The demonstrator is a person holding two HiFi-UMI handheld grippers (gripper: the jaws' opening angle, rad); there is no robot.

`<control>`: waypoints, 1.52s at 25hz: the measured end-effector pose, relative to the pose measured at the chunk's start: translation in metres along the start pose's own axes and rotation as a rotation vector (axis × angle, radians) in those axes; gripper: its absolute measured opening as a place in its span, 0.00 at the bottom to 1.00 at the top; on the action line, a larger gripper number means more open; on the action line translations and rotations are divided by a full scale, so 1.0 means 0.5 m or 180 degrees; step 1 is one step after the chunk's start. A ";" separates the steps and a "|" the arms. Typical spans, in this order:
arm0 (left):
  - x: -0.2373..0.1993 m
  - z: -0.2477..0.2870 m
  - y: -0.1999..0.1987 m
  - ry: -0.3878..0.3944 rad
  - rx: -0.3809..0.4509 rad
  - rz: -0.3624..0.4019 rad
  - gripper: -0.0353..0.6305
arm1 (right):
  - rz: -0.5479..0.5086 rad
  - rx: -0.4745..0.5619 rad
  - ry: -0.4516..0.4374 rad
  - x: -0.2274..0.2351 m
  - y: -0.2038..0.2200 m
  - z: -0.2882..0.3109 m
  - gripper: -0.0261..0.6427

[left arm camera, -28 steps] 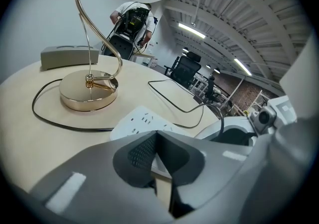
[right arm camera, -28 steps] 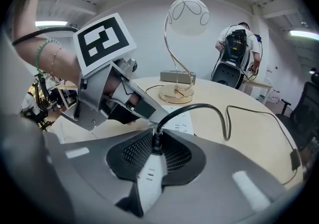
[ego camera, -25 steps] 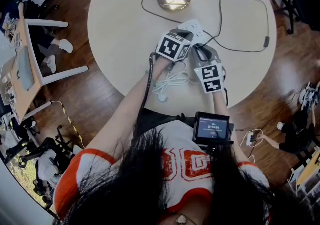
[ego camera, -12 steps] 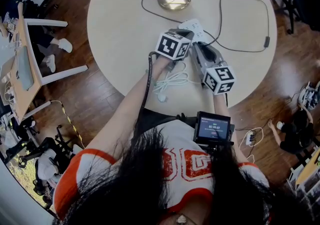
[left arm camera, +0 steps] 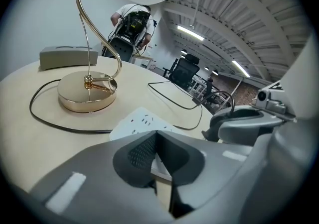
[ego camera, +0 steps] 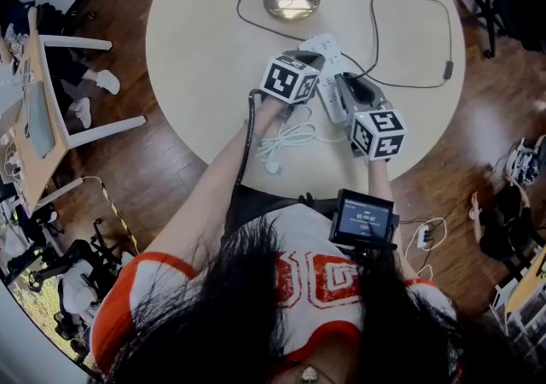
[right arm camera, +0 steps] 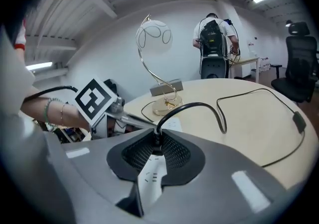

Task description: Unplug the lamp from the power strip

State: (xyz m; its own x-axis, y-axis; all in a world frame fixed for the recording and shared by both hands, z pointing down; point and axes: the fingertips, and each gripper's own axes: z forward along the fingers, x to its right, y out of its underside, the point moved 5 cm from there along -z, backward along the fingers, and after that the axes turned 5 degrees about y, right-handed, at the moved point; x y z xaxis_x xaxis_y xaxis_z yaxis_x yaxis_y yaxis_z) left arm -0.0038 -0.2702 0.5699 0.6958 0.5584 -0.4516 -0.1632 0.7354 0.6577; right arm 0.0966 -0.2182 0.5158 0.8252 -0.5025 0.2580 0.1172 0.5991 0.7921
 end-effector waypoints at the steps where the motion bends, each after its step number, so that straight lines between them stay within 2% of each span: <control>1: 0.000 -0.002 0.001 0.0000 -0.0006 0.0034 0.05 | -0.0041 -0.0081 0.0033 -0.002 0.009 -0.002 0.11; 4: 0.005 -0.016 0.015 0.0000 -0.0096 0.0076 0.05 | -0.0157 -0.0272 0.0102 -0.007 0.035 -0.012 0.12; 7: 0.014 -0.038 0.035 0.0055 -0.0105 -0.0002 0.05 | -0.0191 -0.0381 0.0146 -0.010 0.057 -0.019 0.12; 12: 0.024 -0.080 0.049 0.0137 0.0059 -0.0179 0.05 | -0.0129 -0.0444 0.0162 -0.014 0.076 -0.027 0.20; 17: 0.038 -0.122 0.037 0.0199 0.0260 -0.0166 0.05 | -0.0049 -0.0462 0.0291 -0.014 0.085 -0.045 0.27; 21: 0.056 -0.161 0.026 0.0264 0.0465 -0.0145 0.05 | 0.0278 -0.0293 0.0498 -0.002 0.092 -0.080 0.28; 25: 0.078 -0.203 0.033 0.0345 0.0638 -0.0122 0.05 | 0.0635 -0.0019 0.0580 -0.010 0.086 -0.116 0.27; 28: 0.091 -0.231 0.048 0.0425 0.0725 -0.0125 0.05 | 0.0714 0.0186 0.0613 -0.034 0.074 -0.134 0.24; 32: 0.100 -0.266 0.074 0.0510 0.0829 -0.0201 0.05 | 0.0820 0.0449 0.0617 -0.075 0.059 -0.153 0.14; 38: 0.104 -0.309 0.107 0.0679 0.0962 -0.0294 0.05 | 0.0806 0.0643 0.0707 -0.140 0.061 -0.177 0.04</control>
State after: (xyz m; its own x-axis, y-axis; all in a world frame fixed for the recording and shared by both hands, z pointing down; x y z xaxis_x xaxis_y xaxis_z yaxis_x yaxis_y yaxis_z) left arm -0.0846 -0.1427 0.4885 0.5315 0.5860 -0.6117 0.1291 0.6577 0.7422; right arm 0.0913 -0.1094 0.4731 0.9162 -0.1940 0.3507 -0.1984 0.5409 0.8173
